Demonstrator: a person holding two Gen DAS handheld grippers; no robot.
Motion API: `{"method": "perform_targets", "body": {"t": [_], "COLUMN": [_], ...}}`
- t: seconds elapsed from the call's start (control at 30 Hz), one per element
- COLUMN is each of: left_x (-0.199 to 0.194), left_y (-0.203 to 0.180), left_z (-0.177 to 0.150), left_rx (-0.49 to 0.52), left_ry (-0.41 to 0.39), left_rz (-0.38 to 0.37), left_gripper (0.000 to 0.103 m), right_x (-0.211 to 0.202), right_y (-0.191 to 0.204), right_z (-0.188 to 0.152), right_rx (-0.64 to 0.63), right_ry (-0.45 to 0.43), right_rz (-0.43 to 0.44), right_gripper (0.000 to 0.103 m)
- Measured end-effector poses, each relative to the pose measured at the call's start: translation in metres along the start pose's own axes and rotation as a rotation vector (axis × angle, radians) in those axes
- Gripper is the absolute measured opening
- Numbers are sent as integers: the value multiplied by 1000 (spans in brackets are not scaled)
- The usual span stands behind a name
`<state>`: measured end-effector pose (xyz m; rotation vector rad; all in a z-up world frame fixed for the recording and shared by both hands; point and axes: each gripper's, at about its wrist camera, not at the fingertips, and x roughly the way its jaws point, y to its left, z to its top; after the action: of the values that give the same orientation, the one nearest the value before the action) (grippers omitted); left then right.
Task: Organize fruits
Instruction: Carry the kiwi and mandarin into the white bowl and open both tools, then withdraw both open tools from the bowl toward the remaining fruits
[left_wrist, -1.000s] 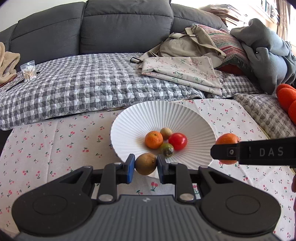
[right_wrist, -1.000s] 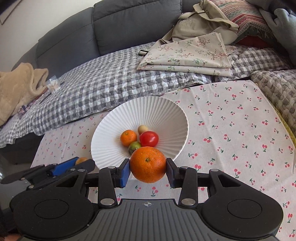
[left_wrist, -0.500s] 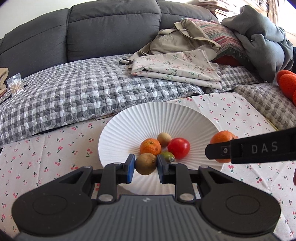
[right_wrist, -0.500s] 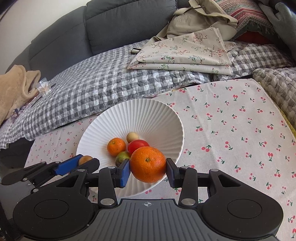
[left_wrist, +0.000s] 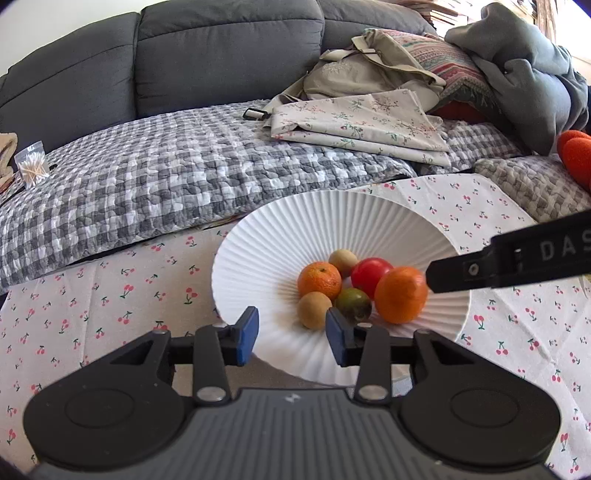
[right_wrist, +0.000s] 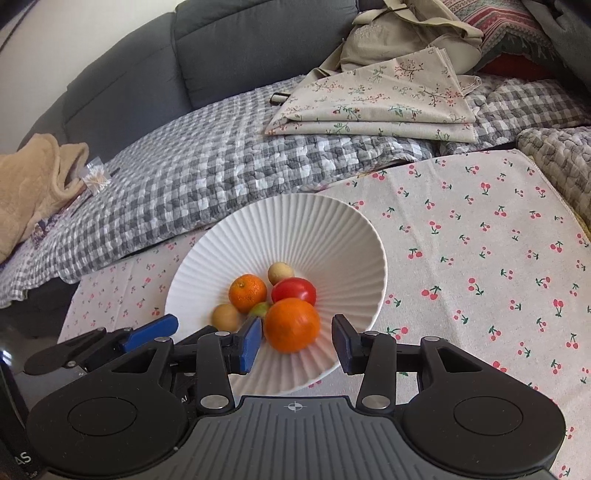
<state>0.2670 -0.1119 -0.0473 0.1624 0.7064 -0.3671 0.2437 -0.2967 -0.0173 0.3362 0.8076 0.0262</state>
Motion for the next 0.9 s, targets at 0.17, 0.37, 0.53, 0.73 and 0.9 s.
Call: {"method": "perform_targets", "body": {"t": [0.17,0.37,0.53,0.73,0.9], "left_x": [-15,-31,-37,-49,-66], "left_y": [26,46,46,40,35], "left_z": [3,-2,-11,-18,-21], "left_rx": [-98,-182,-193,-186,-163], "left_ry": [-10,0,50,71,58], "left_rz": [4,48,101,127,129], "left_gripper": [40,46,47,55,70], "right_x": [-18,-31,-36,-45,-52], "right_y": [-6,-4,0,6,17], "right_z": [7,4,-9,-22,-32], "right_rx": [3,-60,-133,-186,-249], "right_ry": [-23,-1,44,63,68], "right_rz": [0,-4,-23,-15,-26], "right_gripper": [43,50,57,75,92]}}
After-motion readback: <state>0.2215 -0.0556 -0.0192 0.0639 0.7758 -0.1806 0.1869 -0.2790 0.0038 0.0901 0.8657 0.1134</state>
